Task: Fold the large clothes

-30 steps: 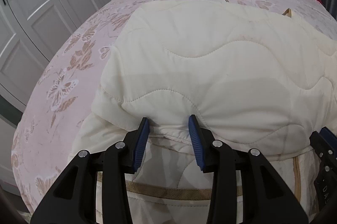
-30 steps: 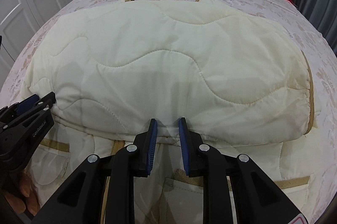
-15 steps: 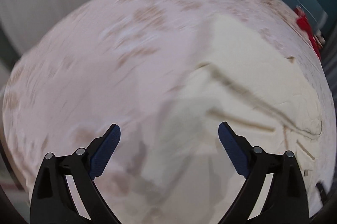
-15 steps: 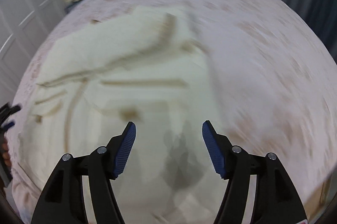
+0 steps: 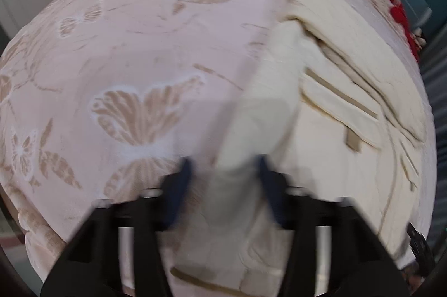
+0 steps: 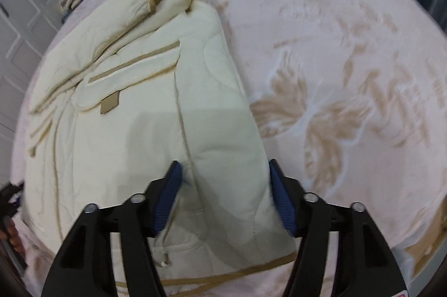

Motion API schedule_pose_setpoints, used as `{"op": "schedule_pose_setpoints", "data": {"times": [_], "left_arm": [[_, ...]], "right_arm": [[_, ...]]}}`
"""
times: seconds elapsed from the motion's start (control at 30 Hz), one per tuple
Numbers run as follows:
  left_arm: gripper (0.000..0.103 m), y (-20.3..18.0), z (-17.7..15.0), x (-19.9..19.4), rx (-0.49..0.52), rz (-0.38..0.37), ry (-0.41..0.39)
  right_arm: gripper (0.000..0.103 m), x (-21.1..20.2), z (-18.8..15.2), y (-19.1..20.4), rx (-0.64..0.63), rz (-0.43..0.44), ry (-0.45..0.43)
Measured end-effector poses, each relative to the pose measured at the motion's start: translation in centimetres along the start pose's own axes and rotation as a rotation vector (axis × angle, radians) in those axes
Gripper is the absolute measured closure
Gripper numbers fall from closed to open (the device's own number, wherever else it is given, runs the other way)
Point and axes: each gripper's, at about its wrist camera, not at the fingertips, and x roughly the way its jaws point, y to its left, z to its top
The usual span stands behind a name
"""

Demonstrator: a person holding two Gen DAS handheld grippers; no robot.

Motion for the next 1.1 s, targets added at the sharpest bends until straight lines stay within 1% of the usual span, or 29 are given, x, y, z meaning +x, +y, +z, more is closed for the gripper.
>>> {"op": "schedule_pose_setpoints", "data": {"times": [0.03,0.07,0.1,0.17,0.2,0.27,0.3,0.37,0.47,0.5,0.53,0.57,0.6,0.63,0.67,0.7,0.73,0.77,0.8,0.83,0.9,0.93,0.97,1.0,1.03,1.07,1.1], "left_arm": [[0.091,-0.2,-0.1,-0.2,0.004,-0.010,0.008],[0.094,-0.6,-0.4,-0.6,0.025,-0.008,0.003],[0.096,-1.1,-0.5,-0.9,0.046,0.003,-0.006],[0.097,-2.0,-1.2,-2.2,0.091,0.012,-0.023],[0.097,-2.1,-1.4,-2.6,0.102,0.009,-0.026],[0.097,-2.0,-2.5,-4.0,0.133,0.013,-0.023],[0.097,-1.5,-3.7,-4.8,0.148,0.015,-0.012],[0.097,-0.2,-6.1,-6.0,0.156,0.016,0.023],[0.097,1.1,-9.1,-6.9,0.155,0.031,0.065],[0.096,1.5,-10.5,-7.6,0.159,0.045,0.063],[0.091,1.7,-11.0,-8.0,0.164,0.055,0.055],[0.089,1.7,-11.3,-8.6,0.163,0.069,0.040],[0.089,1.7,-11.2,-9.7,0.155,0.082,0.014],[0.084,1.4,-10.7,-10.7,0.151,0.082,-0.020],[0.080,1.0,-9.4,-12.1,0.152,0.073,-0.076],[0.068,0.7,-8.3,-12.9,0.152,0.069,-0.115],[0.059,0.2,-6.6,-13.7,0.154,0.058,-0.164],[0.059,-0.6,-4.6,-14.1,0.161,0.036,-0.203],[0.059,-1.3,-2.6,-14.0,0.159,0.024,-0.230],[0.059,-1.7,-0.5,-13.5,0.155,0.020,-0.243],[0.059,-3.6,3.9,-11.9,0.138,-0.002,-0.280],[0.059,-4.4,5.2,-11.2,0.139,-0.001,-0.289],[0.059,-5.8,7.3,-9.8,0.145,0.005,-0.294],[0.059,-6.7,8.5,-8.7,0.147,0.001,-0.289],[0.059,-7.6,10.0,-7.3,0.141,-0.001,-0.281],[0.059,-8.7,11.7,-5.4,0.146,0.009,-0.262],[0.059,-9.1,12.8,-4.2,0.152,0.023,-0.255]], "right_arm": [[0.064,0.0,-0.1,0.0,0.000,0.012,0.000],[0.085,-0.2,-0.1,0.2,-0.010,0.035,0.003],[0.092,-0.6,-0.1,0.5,-0.025,0.040,0.003],[0.095,-1.4,-0.3,1.0,-0.067,0.009,-0.008],[0.096,-2.2,-0.6,1.3,-0.102,-0.012,-0.018],[0.096,-3.3,-1.3,1.3,-0.132,-0.020,-0.017],[0.096,-3.9,-1.9,0.9,-0.140,-0.022,-0.010],[0.096,-5.0,-3.9,-0.3,-0.167,-0.031,0.018],[0.096,-5.9,-7.2,-2.1,-0.169,-0.037,0.091],[0.094,-6.0,-8.2,-2.4,-0.169,-0.039,0.115],[0.092,-6.1,-9.2,-2.7,-0.176,-0.049,0.137],[0.083,-6.3,-9.6,-2.8,-0.187,-0.067,0.142],[0.082,-7.2,-9.4,-2.6,-0.198,-0.099,0.122],[0.082,-8.1,-8.9,-2.3,-0.202,-0.113,0.089],[0.080,-9.4,-7.8,-1.8,-0.204,-0.116,0.033],[0.074,-10.8,-6.2,-1.0,-0.198,-0.105,-0.031],[0.071,-11.9,-4.5,-0.1,-0.190,-0.083,-0.091],[0.066,-12.5,-3.3,0.8,-0.189,-0.058,-0.127],[0.065,-12.9,-1.6,2.2,-0.195,-0.018,-0.160],[0.065,-12.7,0.6,4.5,-0.217,0.032,-0.188],[0.065,-11.2,4.0,9.2,-0.268,0.098,-0.222],[0.065,-10.2,5.1,11.8,-0.298,0.126,-0.227],[0.065,-9.3,5.9,13.7,-0.321,0.145,-0.224],[0.065,-7.4,7.3,16.6,-0.352,0.177,-0.213],[0.065,-6.2,8.1,18.4,-0.366,0.201,-0.202],[0.065,-4.2,9.4,21.0,-0.382,0.232,-0.181],[0.065,-2.6,10.3,23.1,-0.394,0.242,-0.162]]}}
